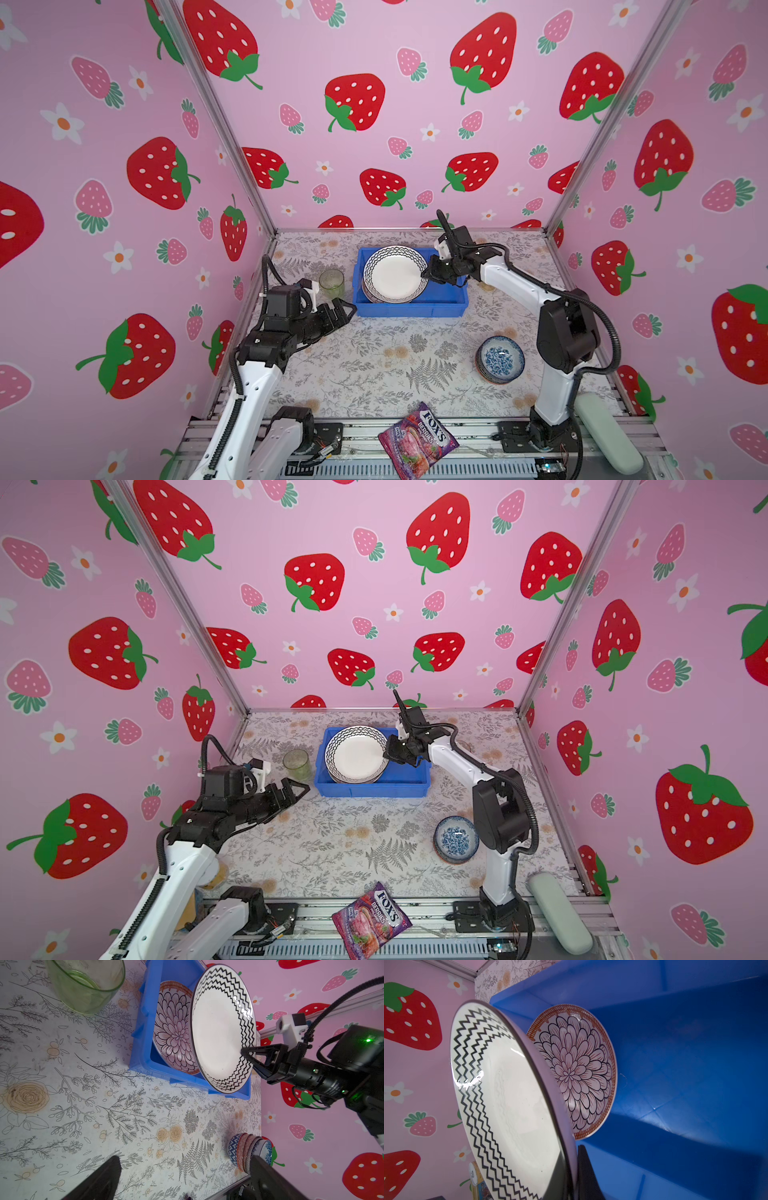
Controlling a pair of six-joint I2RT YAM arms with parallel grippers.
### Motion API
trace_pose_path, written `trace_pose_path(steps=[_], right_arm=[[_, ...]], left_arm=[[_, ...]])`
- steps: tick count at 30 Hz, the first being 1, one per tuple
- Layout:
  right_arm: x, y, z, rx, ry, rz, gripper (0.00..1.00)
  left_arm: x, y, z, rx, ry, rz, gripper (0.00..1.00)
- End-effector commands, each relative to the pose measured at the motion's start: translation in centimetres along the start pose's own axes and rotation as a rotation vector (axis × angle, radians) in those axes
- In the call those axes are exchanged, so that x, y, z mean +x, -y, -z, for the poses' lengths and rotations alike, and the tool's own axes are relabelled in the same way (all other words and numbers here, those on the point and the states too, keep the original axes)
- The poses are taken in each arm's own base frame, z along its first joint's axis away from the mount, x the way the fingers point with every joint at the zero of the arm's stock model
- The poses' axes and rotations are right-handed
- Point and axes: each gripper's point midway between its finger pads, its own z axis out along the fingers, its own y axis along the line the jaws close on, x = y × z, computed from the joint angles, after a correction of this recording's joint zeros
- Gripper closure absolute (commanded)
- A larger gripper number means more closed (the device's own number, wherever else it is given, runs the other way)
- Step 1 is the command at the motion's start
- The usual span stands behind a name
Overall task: Place the mixed dishes into the plastic bin
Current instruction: 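Lower the zigzag plate onto the flower plate in the bin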
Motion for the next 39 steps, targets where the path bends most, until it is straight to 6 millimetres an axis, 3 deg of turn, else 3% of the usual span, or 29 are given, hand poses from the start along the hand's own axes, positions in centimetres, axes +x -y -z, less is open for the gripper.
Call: trace_pose_path(steps=[1,26,39], right_arm=[[-3.3,-3.3,1.1,-0.13,0.119,-0.009,1.0],[-1.9,0.7,-5.0,-0.066,0.066,-0.098,1.0],[-1.2,0.7,-7.0,-0.064,0.034,-0.099,0.98]], left_arm=[[-0.4,0.5,0.1,0.027,0.01,-0.011,0.01],[-0.1,-0.8,-1.5,0.018,-0.025,0.017,0.01],[0.2,-1.3,-2.0,0.016,-0.037,0.03,0.01]])
